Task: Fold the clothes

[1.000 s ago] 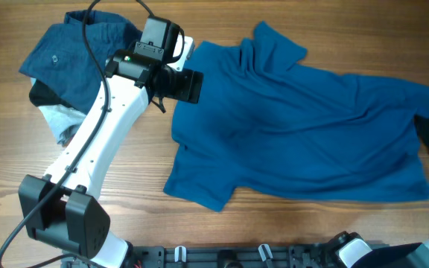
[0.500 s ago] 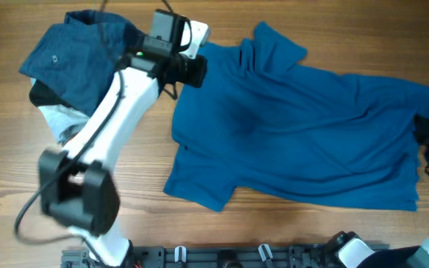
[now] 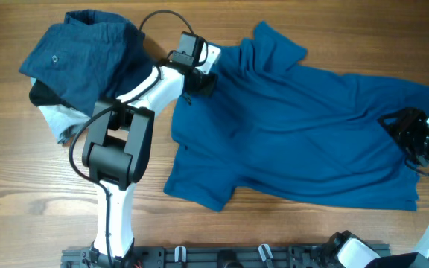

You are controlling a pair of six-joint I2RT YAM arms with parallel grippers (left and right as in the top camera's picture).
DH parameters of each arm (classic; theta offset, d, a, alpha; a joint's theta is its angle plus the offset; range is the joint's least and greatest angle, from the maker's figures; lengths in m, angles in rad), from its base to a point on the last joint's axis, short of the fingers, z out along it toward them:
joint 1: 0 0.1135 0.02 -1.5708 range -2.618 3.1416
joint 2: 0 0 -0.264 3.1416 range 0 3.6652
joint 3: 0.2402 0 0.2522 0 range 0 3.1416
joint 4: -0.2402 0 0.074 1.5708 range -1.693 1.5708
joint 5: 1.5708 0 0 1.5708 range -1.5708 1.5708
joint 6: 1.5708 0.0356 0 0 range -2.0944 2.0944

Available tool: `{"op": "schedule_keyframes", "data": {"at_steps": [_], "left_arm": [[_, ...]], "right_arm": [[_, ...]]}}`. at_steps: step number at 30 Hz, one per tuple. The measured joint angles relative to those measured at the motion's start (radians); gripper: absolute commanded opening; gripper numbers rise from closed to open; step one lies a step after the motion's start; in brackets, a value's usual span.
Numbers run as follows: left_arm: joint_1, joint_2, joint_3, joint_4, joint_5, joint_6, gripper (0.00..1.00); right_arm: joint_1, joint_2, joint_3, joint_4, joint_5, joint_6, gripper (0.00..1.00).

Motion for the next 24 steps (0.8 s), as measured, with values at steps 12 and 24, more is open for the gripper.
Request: {"op": "schedule_keyframes", "data": {"at_steps": [12, 24], "left_arm": [[0.258, 0.004, 0.065, -0.154, -0.255, -0.181, 0.21], [0.099, -0.371, 0.066, -0.258, -0.199, -0.169, 0.66]], "right_arm": [[0.148, 0.149, 0.000, 0.114, 0.085, 0.040, 0.66], [0.177, 0.626, 0.000, 0.670, 0.183, 0.270, 0.15]]}}
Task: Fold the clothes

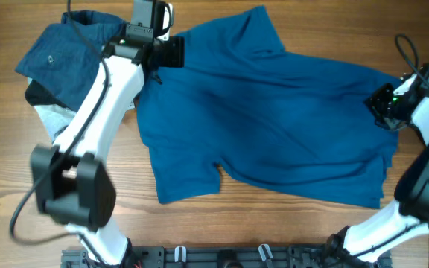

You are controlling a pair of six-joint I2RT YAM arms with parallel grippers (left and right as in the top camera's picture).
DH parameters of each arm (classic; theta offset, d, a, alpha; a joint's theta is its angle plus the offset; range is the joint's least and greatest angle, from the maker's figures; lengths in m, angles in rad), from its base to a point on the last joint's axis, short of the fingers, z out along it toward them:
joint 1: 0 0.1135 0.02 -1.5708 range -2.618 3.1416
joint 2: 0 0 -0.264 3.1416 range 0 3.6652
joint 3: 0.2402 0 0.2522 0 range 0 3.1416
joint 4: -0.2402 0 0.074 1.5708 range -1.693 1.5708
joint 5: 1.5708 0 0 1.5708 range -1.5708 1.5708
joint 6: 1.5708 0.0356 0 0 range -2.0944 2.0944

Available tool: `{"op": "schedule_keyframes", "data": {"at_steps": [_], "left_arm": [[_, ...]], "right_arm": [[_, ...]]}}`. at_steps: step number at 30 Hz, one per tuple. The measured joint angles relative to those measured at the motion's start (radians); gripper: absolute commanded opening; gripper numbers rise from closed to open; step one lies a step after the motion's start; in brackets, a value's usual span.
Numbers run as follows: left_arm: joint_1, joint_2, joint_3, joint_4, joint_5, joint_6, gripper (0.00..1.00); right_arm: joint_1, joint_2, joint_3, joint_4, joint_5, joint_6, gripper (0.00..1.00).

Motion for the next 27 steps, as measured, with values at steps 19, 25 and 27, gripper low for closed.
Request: {"op": "schedule_keyframes", "data": {"at_steps": [19, 25, 27], "left_arm": [[-0.133, -0.233, 0.003, -0.161, 0.000, -0.008, 0.70], [-0.133, -0.241, 0.003, -0.164, -0.009, -0.008, 0.84], [-0.133, -0.264, 0.003, -0.166, -0.030, -0.013, 1.00]], "right_arm": [[0.085, 0.399, 0.407, 0.288, -0.140, 0.316, 0.50], [-0.037, 0.323, 0.486, 0.008, -0.280, 0.126, 0.64], [-0.111, 0.177, 0.486, -0.186, -0.293, 0.049, 0.64]]}}
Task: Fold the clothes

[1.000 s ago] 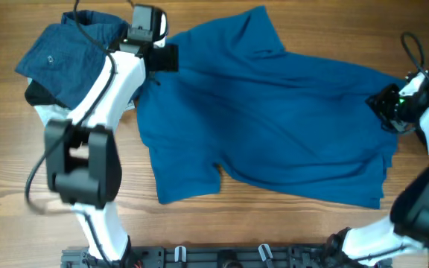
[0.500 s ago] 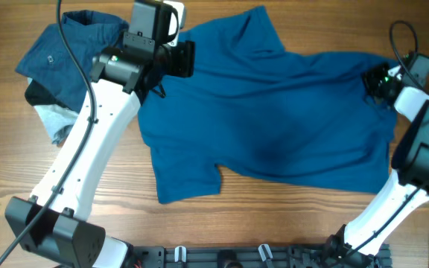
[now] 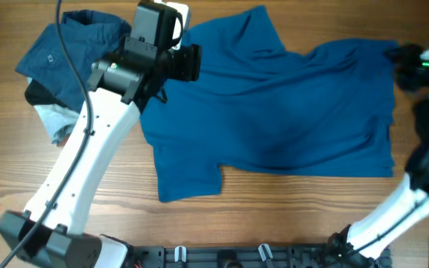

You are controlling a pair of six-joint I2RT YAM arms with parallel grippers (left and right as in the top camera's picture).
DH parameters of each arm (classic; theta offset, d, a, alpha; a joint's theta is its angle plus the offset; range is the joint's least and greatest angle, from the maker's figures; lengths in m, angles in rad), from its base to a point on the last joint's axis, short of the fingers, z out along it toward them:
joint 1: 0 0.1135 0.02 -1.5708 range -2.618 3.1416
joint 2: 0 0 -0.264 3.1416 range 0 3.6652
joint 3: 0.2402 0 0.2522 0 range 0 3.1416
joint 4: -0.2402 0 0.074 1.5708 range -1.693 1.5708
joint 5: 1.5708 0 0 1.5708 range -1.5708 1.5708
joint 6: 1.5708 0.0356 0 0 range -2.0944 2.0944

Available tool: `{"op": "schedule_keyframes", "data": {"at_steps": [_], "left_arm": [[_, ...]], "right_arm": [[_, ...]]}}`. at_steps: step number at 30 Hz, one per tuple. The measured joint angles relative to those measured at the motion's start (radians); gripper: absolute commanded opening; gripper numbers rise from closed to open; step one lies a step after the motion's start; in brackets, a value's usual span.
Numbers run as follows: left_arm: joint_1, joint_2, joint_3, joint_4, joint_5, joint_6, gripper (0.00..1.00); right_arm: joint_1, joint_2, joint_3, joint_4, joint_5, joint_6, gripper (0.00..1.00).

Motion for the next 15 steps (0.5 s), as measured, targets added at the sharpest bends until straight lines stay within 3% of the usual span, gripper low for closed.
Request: {"op": "schedule_keyframes", "data": {"at_steps": [5, 9, 15], "left_arm": [[0.000, -0.123, 0.000, -0.049, -0.008, -0.003, 1.00], [0.011, -0.190, 0.006, -0.174, -0.008, -0.024, 1.00], [0.110, -0.156, 0.006, -0.393, 0.048, -0.151, 1.00]], "right_arm": [[-0.121, -0.399, 0.028, -0.393, 0.066, -0.105, 0.73], [-0.117, -0.526, 0.033, -0.647, 0.271, -0.112, 0.79], [-0.117, -0.523, -0.185, -0.583, 0.401, -0.108, 0.76]]}}
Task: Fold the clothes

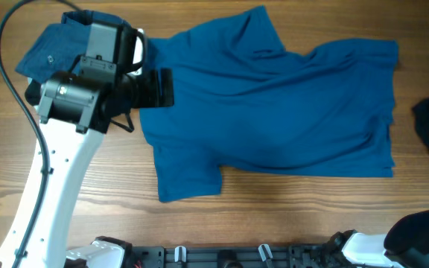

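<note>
A blue short-sleeved shirt (274,112) lies spread flat across the middle of the table, one sleeve at the top (263,33) and the other at the lower left (188,179). My left gripper (159,88) hovers raised over the shirt's left edge, open, with no cloth hanging from it. A dark blurred part of my right arm shows at the right edge, just clear of the shirt's hem. Its fingers cannot be made out.
A pile of other clothes, with a dark blue garment (51,45) on top, sits at the far left, partly under my left arm. The arms' base rail (229,257) runs along the front edge of the wooden table (274,223).
My left gripper has moved left, from over the shirt's upper left part to its left edge. My right gripper has left the shirt's upper right corner and drawn back. The shirt has not shifted.
The shirt first lay rumpled and slanted, with my left gripper at its collar end and my right at the hem. Then it lay pulled further left and flatter. Half a second ago it was squared up with the grippers at both ends; now both arms are off it.
</note>
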You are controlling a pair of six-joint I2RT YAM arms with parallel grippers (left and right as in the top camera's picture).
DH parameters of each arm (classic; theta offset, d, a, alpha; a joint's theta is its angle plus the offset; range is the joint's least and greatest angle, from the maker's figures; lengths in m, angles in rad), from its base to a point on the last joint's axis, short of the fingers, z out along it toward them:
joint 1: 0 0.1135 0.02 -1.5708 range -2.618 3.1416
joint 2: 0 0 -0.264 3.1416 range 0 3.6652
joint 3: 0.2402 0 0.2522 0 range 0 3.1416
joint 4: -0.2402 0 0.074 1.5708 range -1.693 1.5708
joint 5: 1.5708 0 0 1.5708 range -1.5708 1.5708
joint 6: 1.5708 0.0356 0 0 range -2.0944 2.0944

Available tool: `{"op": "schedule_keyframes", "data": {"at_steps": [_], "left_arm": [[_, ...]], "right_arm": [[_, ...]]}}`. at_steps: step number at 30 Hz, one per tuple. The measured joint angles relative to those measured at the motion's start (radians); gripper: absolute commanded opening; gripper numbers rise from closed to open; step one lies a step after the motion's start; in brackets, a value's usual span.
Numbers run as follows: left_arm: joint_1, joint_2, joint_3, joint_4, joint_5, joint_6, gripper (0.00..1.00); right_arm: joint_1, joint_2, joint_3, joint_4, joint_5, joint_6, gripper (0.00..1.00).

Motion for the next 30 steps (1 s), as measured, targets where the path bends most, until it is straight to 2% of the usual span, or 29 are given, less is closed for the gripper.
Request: {"op": "schedule_keyframes", "data": {"at_steps": [2, 3, 4, 8, 12, 14, 16, 18, 19, 25, 30], "left_arm": [[0.027, 0.013, -0.001, -0.053, 0.040, -0.019, 1.00], [0.035, 0.017, -0.002, -0.075, 0.053, -0.025, 1.00], [0.042, 0.022, -0.004, -0.104, 0.066, -0.034, 1.00], [0.048, 0.041, -0.058, -0.125, 0.087, -0.069, 1.00], [0.048, 0.056, -0.143, -0.120, 0.096, -0.095, 1.00], [0.048, 0.058, -0.176, -0.115, 0.103, -0.102, 1.00], [0.048, 0.058, -0.199, -0.113, 0.106, -0.107, 1.00], [0.048, 0.058, -0.205, -0.113, 0.110, -0.109, 1.00], [0.048, 0.058, -0.205, -0.110, 0.111, -0.110, 1.00], [0.048, 0.058, -0.206, -0.099, 0.113, -0.114, 1.00], [0.048, 0.058, -0.224, -0.117, 0.149, -0.114, 0.99]], "right_arm": [[0.000, 0.018, -0.134, 0.077, 0.016, 0.003, 0.69], [0.000, 0.032, -0.196, 0.132, 0.024, 0.006, 0.61], [0.000, 0.048, -0.250, 0.166, 0.029, 0.014, 0.58], [0.000, 0.114, -0.432, 0.324, 0.042, 0.042, 0.51], [0.000, 0.180, -0.467, 0.365, 0.094, 0.072, 0.48], [0.000, 0.209, -0.468, 0.372, 0.112, 0.088, 0.41], [0.000, 0.225, -0.467, 0.369, 0.134, 0.098, 0.30], [0.000, 0.234, -0.460, 0.359, 0.153, 0.109, 0.08], [0.000, 0.238, -0.456, 0.352, 0.162, 0.112, 0.04], [-0.003, 0.253, -0.409, 0.239, 0.171, 0.108, 0.04], [-0.003, 0.197, -0.317, 0.121, 0.121, 0.043, 0.04]]}}
